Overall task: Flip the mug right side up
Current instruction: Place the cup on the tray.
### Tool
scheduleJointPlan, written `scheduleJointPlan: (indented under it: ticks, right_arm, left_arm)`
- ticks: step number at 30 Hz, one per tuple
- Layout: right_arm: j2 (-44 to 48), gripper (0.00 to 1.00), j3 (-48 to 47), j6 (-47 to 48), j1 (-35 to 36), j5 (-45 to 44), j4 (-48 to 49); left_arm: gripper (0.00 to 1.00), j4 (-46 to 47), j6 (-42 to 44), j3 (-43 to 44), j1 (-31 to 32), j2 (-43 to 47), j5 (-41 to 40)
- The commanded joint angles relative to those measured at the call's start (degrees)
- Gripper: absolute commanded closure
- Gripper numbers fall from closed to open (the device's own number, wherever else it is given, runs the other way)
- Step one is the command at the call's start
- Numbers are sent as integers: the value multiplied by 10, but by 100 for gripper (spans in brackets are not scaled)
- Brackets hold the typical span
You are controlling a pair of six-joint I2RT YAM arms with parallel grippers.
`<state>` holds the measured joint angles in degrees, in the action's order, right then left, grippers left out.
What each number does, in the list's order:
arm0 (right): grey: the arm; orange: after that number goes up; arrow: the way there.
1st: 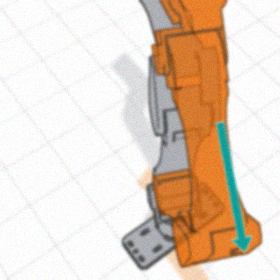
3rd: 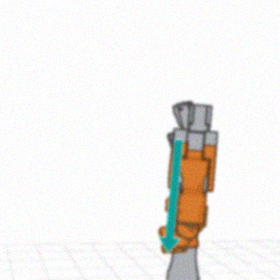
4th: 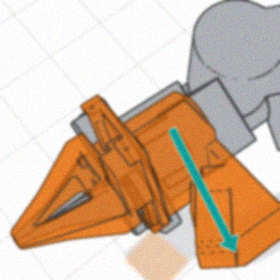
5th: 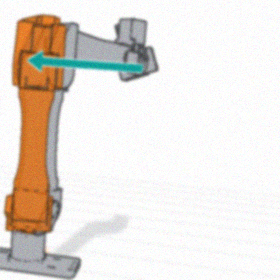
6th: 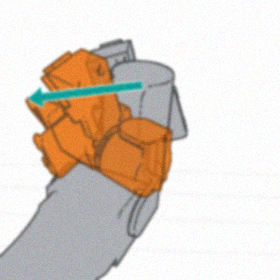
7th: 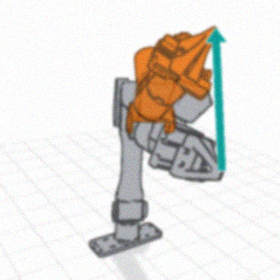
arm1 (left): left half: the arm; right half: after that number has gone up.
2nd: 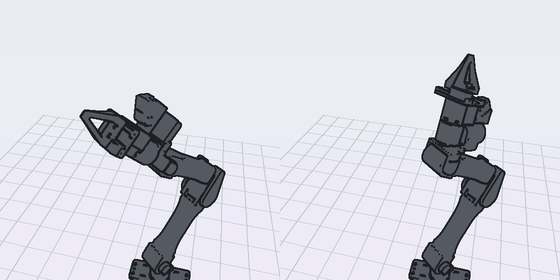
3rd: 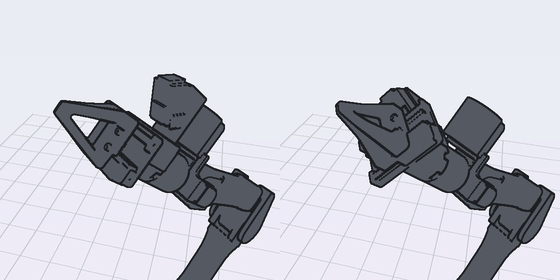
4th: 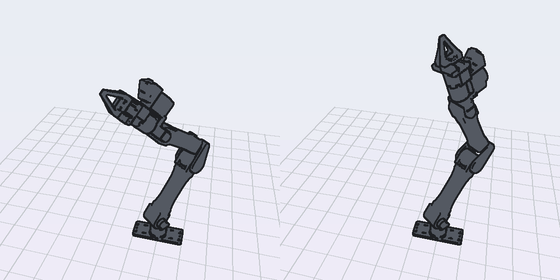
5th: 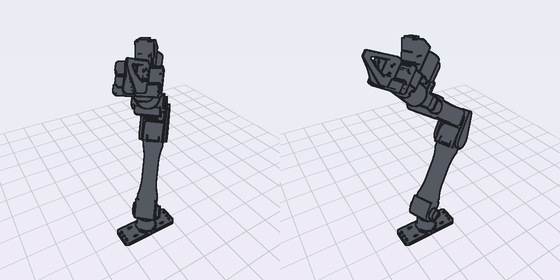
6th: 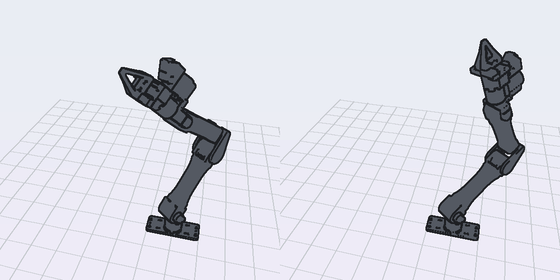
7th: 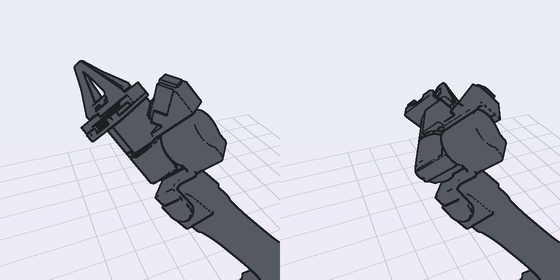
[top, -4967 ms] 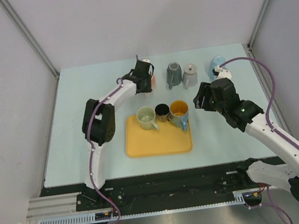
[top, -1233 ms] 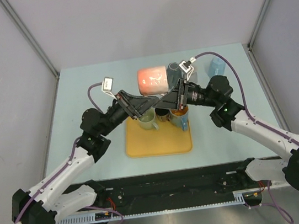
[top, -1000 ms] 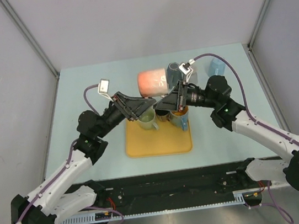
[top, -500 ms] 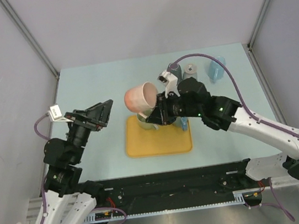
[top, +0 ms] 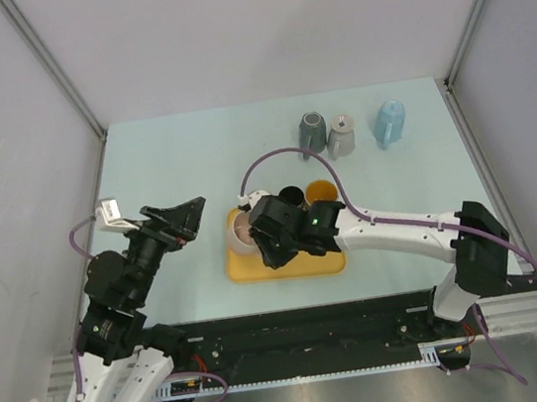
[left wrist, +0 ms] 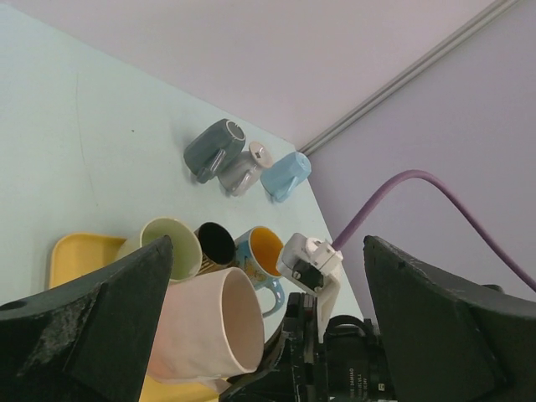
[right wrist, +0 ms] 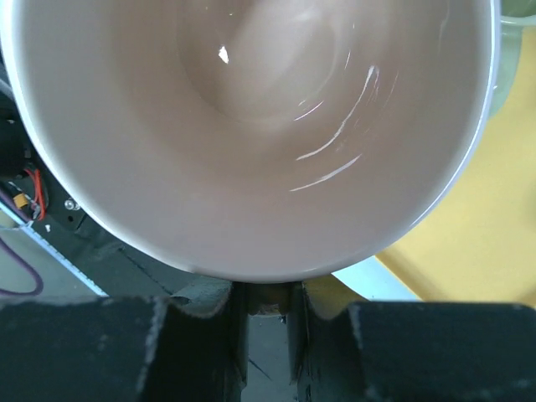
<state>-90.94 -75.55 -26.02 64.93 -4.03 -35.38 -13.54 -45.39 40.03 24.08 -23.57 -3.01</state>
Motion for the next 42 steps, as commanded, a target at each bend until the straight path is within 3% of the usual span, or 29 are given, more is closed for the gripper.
scheduleJointPlan:
  ticks: [1,12,18,32,33,34,42]
  right_arm:
    - [-13,100,-35,4,9,-27,56]
    - [-85,100,-62,11,0,-40,34]
    - [-57,100,-38,22,1,-77,-29]
    - [28,100,50,22,-7,-87,-68]
    - [34,100,57,21,-13,-85,-70]
    - [39,100,61,19,-14,-85,-72]
    - [63,100,97,15,-27,-77,-83]
  left_arm:
    - [1,-12,11,-14,-3,6,-10]
    - [1,-13,11,-26,-3,-11,-10]
    - [1,-14,11,-33,-3,-30,-10]
    - [1,-5,11,-44,-3,-59,-10]
    - [0,-4,11,-46,-3,-60,30]
    - [2,-3,11,-47,-3,-60,-73]
    - [2,11,6,-58,-3,-81,-51]
